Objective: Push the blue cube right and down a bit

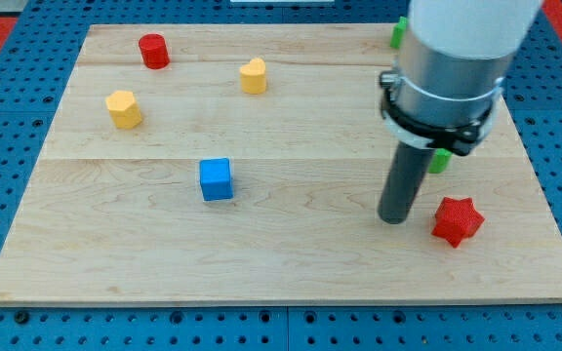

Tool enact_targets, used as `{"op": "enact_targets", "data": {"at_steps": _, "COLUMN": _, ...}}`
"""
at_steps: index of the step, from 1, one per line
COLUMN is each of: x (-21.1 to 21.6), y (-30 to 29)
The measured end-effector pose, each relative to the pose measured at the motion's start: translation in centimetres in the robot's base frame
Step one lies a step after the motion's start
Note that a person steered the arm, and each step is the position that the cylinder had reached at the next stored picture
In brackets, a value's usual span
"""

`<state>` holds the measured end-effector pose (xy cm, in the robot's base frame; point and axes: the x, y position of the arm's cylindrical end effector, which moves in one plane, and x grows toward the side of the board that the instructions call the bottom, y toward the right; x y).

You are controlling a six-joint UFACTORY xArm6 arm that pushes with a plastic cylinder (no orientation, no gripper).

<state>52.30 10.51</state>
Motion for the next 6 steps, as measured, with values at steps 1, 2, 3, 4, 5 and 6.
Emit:
{"op": "enact_targets", "data": {"at_steps": 1, "x": 0.6, "y": -1.2}}
{"op": "enact_targets", "data": {"at_steps": 2, "x": 2.6, "y": -3.3}}
{"op": "enact_targets", "data": {"at_steps": 3, "x": 3.5, "y": -8.5}}
{"op": "enact_targets", "data": {"at_steps": 4, "x": 3.5, "y": -18.7}}
{"op": "enact_targets", "data": {"at_steps": 5, "x": 1.2, "y": -27.0}}
{"op": "enact_targets", "data": {"at_steps": 6, "x": -4.0, "y": -29.0}}
